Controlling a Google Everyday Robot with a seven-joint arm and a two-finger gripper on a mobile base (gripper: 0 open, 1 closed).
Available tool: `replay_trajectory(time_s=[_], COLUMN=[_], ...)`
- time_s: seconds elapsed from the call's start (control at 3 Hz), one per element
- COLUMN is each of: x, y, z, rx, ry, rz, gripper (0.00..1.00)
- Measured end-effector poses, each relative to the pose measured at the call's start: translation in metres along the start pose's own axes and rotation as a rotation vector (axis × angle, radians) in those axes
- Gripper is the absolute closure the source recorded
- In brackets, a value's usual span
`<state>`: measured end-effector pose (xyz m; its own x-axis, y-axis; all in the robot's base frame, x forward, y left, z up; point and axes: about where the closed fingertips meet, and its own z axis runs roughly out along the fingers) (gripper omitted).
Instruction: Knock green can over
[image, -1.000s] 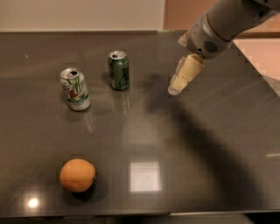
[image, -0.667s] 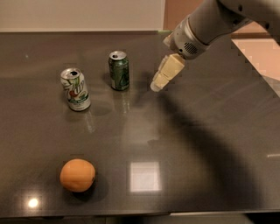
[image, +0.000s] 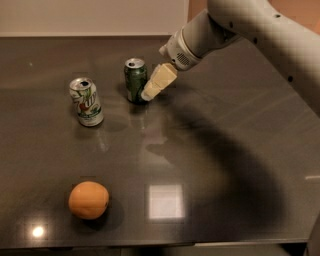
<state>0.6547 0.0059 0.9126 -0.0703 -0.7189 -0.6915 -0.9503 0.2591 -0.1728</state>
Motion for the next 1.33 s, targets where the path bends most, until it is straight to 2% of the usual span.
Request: replay_trajectory(time_s=[0.67, 1.33], x=[-0.022, -0.03], y=[-0.003, -0.001], z=[0.05, 0.065], rx=[-0.04, -0.058], ry=[-0.06, -0.098], rz=[0.082, 0.122], gripper=[0.0, 0.41])
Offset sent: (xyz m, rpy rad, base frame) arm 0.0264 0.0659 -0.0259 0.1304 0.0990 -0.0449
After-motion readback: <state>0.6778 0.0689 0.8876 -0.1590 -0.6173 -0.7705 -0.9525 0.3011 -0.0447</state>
